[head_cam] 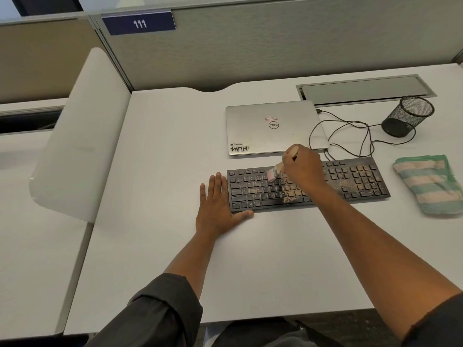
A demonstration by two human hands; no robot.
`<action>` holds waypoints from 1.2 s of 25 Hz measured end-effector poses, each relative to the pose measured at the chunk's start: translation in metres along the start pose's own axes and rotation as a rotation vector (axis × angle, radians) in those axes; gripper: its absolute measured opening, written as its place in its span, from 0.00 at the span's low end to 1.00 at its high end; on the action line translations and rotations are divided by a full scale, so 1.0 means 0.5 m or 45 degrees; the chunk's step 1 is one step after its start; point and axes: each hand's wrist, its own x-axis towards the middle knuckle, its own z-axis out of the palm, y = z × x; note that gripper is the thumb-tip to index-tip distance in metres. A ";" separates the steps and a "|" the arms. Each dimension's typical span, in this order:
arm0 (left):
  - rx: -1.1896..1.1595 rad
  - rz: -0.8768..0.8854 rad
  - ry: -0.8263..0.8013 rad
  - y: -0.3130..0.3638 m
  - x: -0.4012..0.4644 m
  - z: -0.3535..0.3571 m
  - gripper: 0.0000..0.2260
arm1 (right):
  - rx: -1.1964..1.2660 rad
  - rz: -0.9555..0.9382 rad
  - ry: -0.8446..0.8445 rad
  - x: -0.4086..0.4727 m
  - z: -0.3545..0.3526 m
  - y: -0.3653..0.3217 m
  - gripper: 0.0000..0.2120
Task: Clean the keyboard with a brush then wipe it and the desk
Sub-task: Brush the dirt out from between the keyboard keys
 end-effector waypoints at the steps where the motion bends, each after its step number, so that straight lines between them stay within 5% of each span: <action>1: -0.003 0.000 -0.001 -0.001 0.000 0.001 0.59 | -0.057 0.008 0.041 0.001 -0.003 0.003 0.07; 5: -0.014 0.003 0.001 -0.001 0.002 0.002 0.59 | -0.141 0.033 0.114 0.009 -0.022 0.002 0.07; 11: -0.013 0.009 0.012 -0.002 0.002 0.003 0.59 | 0.064 -0.012 -0.074 0.005 -0.008 -0.003 0.06; 17: -0.025 0.013 0.021 -0.002 0.000 0.004 0.59 | -0.201 0.030 0.140 0.002 -0.046 0.017 0.09; 22: -0.025 0.012 0.016 0.001 -0.001 -0.001 0.59 | 0.031 0.050 -0.048 -0.013 -0.027 0.020 0.09; 30: -0.031 0.010 0.008 0.002 -0.004 -0.003 0.59 | -0.260 0.006 0.107 -0.019 -0.056 0.039 0.11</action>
